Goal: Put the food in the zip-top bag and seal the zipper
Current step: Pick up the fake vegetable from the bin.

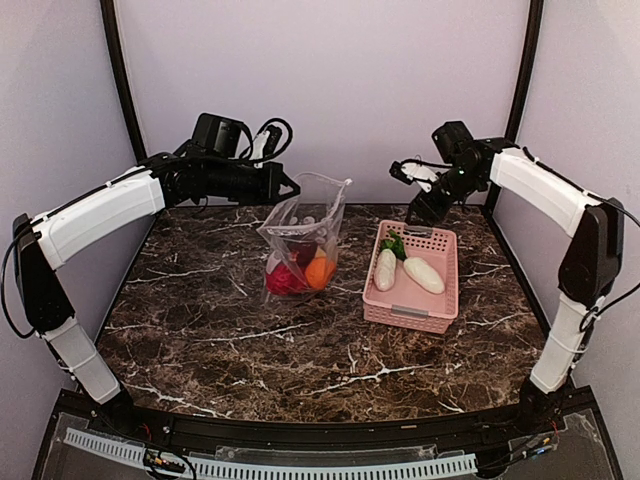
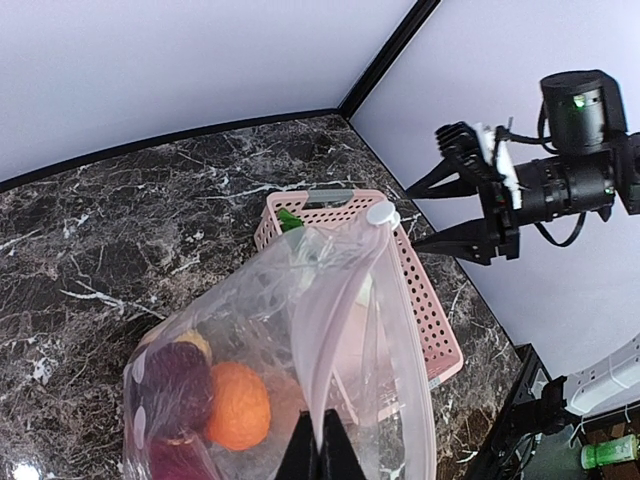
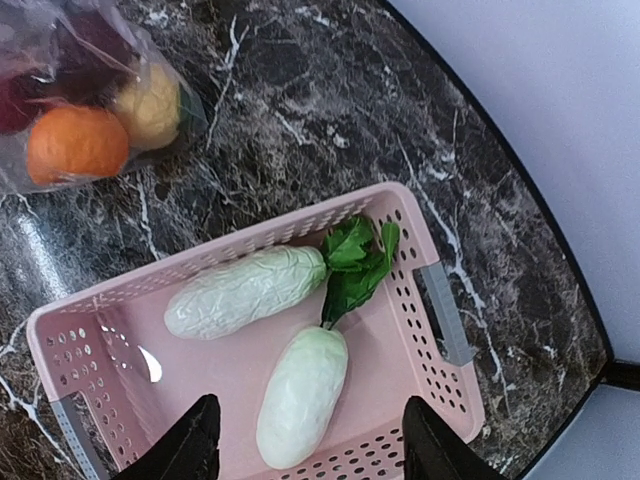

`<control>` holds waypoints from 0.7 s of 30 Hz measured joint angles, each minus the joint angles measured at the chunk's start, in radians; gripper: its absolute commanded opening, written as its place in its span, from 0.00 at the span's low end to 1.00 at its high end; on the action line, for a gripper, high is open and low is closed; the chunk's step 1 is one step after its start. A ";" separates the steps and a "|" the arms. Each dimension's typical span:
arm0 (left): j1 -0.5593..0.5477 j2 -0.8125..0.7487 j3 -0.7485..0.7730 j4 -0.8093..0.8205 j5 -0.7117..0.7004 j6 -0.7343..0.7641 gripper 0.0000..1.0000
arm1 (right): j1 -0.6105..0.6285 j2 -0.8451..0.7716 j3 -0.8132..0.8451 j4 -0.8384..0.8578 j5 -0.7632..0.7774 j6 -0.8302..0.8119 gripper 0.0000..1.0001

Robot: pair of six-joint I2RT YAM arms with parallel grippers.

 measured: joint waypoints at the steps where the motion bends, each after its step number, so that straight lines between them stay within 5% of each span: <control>1: 0.000 0.000 0.000 0.000 0.000 0.000 0.01 | -0.009 0.019 -0.001 -0.008 0.003 0.002 0.58; 21: 0.000 -0.003 -0.019 0.008 -0.002 0.000 0.01 | -0.062 0.415 0.150 -0.171 0.014 0.111 0.63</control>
